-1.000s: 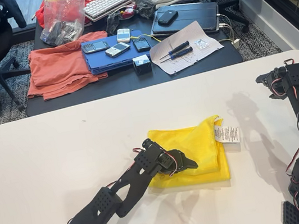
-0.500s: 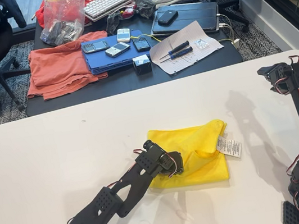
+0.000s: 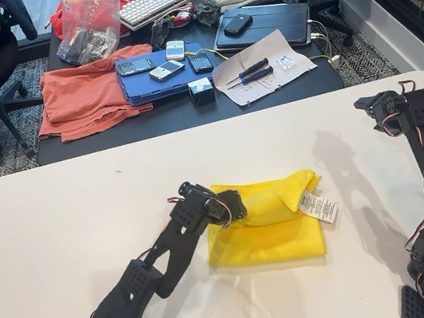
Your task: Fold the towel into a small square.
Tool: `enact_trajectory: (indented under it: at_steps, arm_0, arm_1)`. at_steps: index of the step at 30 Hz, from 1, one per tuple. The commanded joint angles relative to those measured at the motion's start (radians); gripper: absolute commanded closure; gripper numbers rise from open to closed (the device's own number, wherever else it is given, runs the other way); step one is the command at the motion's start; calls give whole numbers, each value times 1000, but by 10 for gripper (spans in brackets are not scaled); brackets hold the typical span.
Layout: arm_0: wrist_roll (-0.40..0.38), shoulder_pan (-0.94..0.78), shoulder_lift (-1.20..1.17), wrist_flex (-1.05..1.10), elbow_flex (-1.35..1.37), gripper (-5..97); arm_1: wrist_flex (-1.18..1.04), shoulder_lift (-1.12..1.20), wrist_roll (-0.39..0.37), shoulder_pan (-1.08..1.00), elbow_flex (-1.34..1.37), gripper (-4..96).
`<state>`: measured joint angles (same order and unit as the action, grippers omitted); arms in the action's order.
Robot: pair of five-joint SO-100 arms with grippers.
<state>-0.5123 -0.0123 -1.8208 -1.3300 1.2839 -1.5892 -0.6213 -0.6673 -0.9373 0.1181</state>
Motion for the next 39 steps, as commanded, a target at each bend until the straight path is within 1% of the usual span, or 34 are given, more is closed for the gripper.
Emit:
enact_trajectory:
  at_steps: [1, 9, 15, 18, 23, 27, 36, 38, 39]
  arm_0:
    - [2, -11, -15, -2, -3, 627]
    - [2, -41, -15, -3, 5, 627]
    - [2, -57, -32, 0, 118, 627]
    - [0, -66, -32, 2, 153, 627]
    - [-6, -61, -38, 0, 155, 627]
    - [-9, -67, -77, 0, 170, 627]
    - [-5, -69, -91, 0, 172, 627]
    - [-5, -69, -86, 0, 173, 627]
    - [-5, -69, -83, 0, 173, 627]
  arm_1:
    - [3, -57, 2, 31, -35, 895]
    - [3, -48, 3, 141, -38, 892]
    - [55, 8, 5, 187, -46, 882]
    - [67, 28, 5, 187, -46, 819]
    - [75, 48, 6, 209, -37, 624]
    - [61, 67, 6, 232, -37, 516]
    - [78, 51, 8, 295, -49, 503]
    - [77, 14, 29, 298, -55, 503]
    - [75, -17, 52, 296, -66, 503]
